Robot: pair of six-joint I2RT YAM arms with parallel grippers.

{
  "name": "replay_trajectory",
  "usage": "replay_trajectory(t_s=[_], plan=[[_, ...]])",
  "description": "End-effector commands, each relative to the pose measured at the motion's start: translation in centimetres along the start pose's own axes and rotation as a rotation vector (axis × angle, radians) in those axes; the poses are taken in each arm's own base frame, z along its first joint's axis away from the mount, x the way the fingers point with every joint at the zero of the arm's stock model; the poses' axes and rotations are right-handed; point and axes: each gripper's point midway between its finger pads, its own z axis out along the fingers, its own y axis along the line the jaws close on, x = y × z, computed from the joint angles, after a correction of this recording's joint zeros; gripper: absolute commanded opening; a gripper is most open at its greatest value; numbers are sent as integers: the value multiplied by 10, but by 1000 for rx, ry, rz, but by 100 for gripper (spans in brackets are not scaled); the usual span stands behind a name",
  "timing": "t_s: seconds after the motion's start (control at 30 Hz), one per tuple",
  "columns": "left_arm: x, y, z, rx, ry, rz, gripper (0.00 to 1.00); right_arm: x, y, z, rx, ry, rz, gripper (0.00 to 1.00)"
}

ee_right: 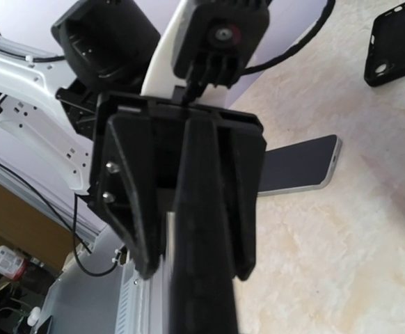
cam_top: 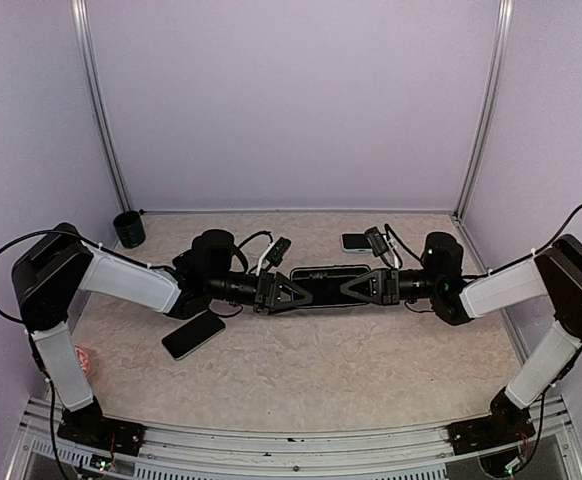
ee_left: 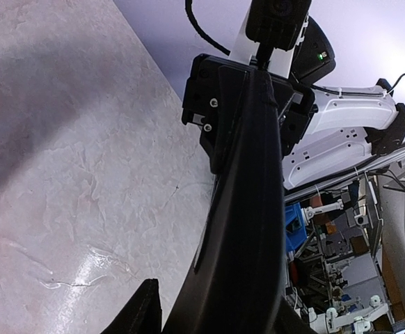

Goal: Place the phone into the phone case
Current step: Press the phone against the phone case.

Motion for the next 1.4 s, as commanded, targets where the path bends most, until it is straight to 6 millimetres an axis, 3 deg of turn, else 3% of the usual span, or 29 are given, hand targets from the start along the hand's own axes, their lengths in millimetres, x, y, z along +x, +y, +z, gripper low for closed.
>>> replay_trajectory(t_s=[0.0,0.33,0.67,0.8,0.9,1.0,1.23,1.37], plan=[[-6,-17,0,46,-6,52,40,-18,9,-10,0,-67,-77,0],[-5,-11,0,43,-3,47,26,-14,2,-14,19,-68,-71,0],[-6,11,2,-27,-20,-7,0,-10,-15,-16,124,-62,-98,0],[-6,18,2,-47,-22,-24,0,-11,-16,-19,153,-68,-118,0],[-7,19,0,-50,-24,-19,17,-10,-13,-19,143,-56,-119,0],[-11,18,-5,-51,-37,-7,28,-8,-9,-19,127,-50,-118,0],[-20,7,-22,-27,-77,18,31,-8,2,-20,56,-52,-108,0],[-20,2,-21,-17,-78,29,35,-6,0,-19,47,-48,-92,0]])
